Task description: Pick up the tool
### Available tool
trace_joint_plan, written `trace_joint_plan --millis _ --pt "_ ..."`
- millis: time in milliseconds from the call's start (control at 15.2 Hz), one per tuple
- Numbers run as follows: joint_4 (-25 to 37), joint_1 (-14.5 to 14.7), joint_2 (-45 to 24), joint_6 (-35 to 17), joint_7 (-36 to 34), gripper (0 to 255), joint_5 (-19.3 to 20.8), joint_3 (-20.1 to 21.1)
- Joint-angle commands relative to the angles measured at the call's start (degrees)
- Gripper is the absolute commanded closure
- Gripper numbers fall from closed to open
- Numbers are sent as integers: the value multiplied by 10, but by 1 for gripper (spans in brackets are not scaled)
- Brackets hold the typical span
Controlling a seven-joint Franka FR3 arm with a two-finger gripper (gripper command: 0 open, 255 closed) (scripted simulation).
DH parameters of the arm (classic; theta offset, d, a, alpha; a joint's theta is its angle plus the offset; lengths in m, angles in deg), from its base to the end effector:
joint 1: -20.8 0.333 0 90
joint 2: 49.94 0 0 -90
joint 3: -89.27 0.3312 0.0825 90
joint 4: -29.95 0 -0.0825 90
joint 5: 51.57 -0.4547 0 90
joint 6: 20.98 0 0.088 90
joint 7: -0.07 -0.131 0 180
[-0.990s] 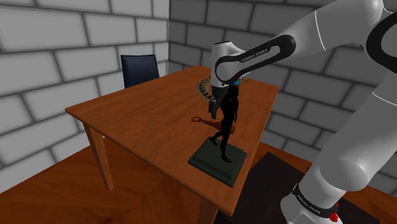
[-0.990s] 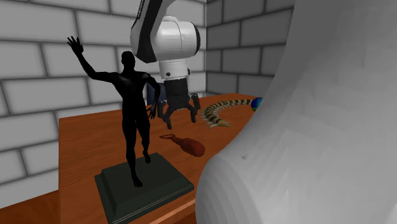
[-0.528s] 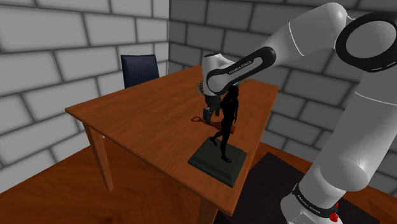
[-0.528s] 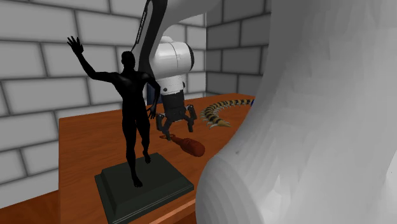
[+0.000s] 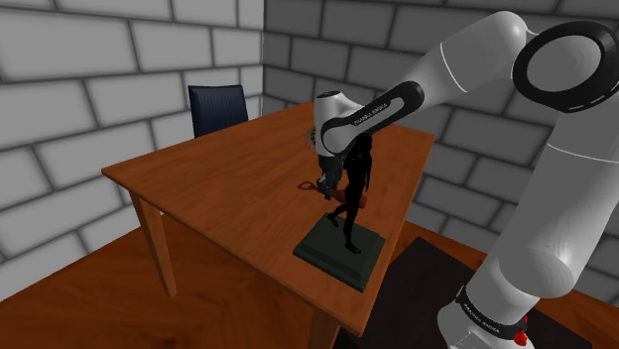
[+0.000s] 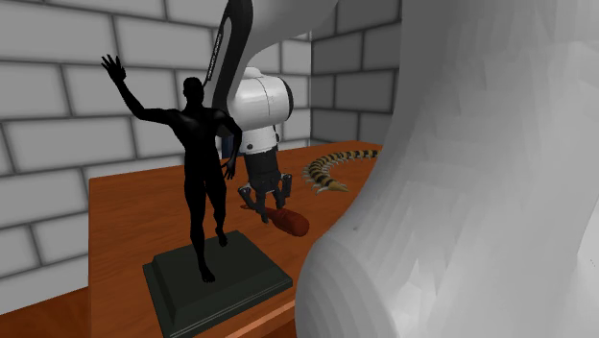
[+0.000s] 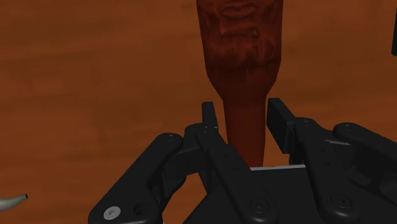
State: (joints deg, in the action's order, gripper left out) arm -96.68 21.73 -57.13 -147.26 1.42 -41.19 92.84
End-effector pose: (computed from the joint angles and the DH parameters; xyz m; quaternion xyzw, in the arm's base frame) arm 0.5781 0.0361 0.2552 0.9898 0.1089 -0.0633 0.0671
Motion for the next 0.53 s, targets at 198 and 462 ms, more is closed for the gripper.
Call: trace_joint_plan --millis 198,462 --pt "0 0 -1 -1 0 255 0 0" --pt "3 0 4 8 1 255 -1 0"
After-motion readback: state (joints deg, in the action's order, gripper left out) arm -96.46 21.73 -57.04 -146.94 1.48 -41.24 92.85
